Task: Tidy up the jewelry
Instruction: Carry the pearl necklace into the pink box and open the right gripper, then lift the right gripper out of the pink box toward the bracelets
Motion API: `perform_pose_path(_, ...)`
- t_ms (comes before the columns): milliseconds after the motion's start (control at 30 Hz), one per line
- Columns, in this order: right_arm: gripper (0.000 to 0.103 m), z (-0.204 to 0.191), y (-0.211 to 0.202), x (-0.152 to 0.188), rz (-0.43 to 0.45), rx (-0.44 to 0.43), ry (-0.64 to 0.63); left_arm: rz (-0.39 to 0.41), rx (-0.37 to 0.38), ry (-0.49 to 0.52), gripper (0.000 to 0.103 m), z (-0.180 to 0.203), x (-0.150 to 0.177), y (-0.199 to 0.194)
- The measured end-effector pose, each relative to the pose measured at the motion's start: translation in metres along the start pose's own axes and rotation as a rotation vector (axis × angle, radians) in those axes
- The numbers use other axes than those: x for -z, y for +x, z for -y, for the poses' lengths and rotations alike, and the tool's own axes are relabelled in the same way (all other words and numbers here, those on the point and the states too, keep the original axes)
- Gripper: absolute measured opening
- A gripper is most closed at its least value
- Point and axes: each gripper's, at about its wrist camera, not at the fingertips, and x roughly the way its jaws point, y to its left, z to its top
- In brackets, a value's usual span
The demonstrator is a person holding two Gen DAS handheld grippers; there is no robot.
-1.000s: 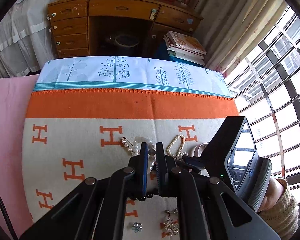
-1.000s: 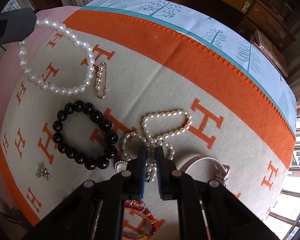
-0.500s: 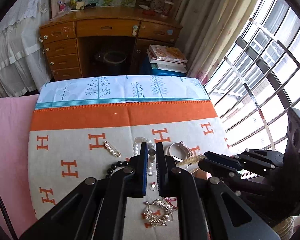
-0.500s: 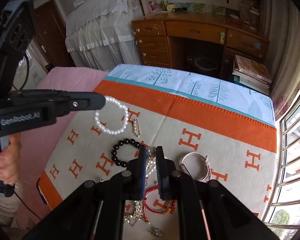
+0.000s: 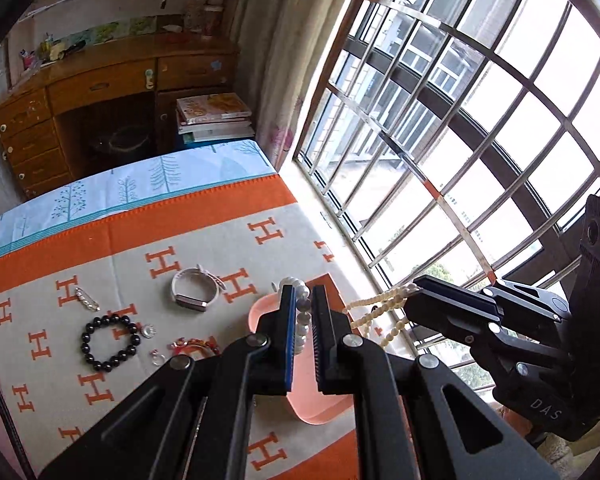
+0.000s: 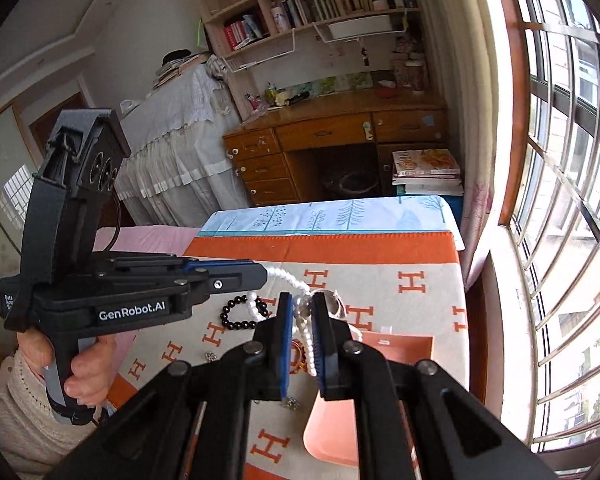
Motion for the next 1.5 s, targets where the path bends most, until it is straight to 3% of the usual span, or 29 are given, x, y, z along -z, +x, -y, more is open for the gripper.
perform_pose_path(200,0.009,0.033,-0.005,0.038,-0.019,0.052,0.068,-0.099,0.047,0.003,0.005,0.029,0.029,0.061)
perform_pose_path(467,0.009,0.051,0.007,0.089,-0.045,0.072,0.129,-0.208,0.063,-0.029,0.005,0.032,0.077,0.114)
perform_pose_path(733,0.01,0.06,0.038,0.122,-0.115,0.098,0.164,-0.179,0.001,-0.01,0.007,0.028,0.112,0.112)
perform_pose_path(833,0.01,0.06,0.049,0.132,-0.15,0.127,0.156,-0.129,-0.077,-0.003,0.033,0.025,0.119,0.104)
perform_pose_path(900,0.01,0.059,0.054,0.137,-0.163,0.154,0.158,-0.094,-0.141,-0.015,0.061,0.02,0.123,0.098)
perform_pose_path(967,0.01,0.061,0.056,0.14,-0.168,0.173,0.172,-0.062,-0.134,-0.049,0.076,0.012,0.125,0.089)
perform_pose_path(1233,0.01,0.047,0.049,0.149,-0.162,0.207,0.146,0.038,-0.233,-0.06,0.082,0.002,0.137,0.059)
perform_pose_path(1500,0.011,0.031,0.048,0.149,-0.176,0.214,0.115,0.085,-0.271,-0.053,0.086,-0.001,0.148,0.044)
